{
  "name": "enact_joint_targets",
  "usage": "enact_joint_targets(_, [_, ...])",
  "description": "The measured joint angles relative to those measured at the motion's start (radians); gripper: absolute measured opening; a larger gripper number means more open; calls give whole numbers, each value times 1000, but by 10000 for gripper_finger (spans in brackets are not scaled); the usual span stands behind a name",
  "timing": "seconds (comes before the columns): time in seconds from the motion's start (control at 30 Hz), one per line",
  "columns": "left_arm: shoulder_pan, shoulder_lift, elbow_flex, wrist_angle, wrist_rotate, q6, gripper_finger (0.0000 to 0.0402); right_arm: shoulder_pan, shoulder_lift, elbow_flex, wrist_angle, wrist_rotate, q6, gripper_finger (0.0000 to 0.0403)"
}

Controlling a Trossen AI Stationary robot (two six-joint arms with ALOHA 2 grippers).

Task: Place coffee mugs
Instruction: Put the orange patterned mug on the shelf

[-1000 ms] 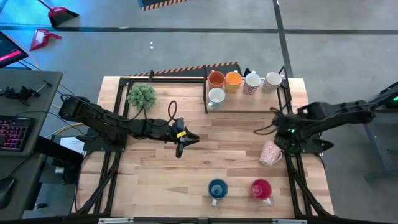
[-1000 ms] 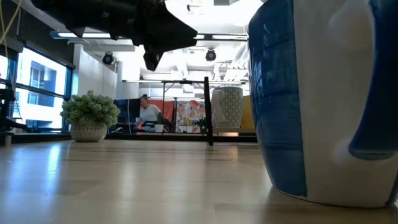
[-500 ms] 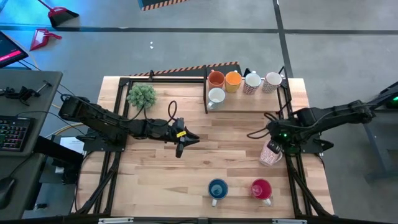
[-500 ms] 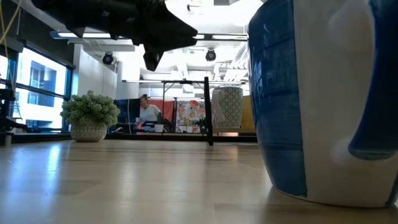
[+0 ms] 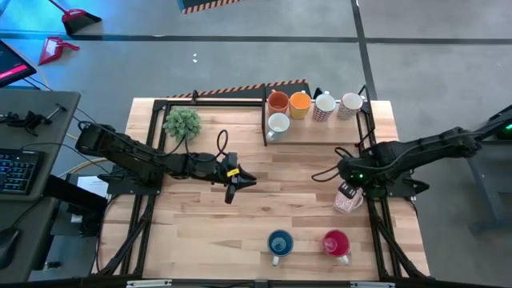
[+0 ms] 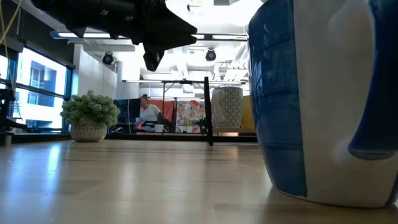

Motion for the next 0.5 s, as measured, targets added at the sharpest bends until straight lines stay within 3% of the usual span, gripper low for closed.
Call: enact_joint_targets(0.5, [0, 0, 0, 14, 19, 0, 65, 0, 127, 1, 12, 32, 36, 34])
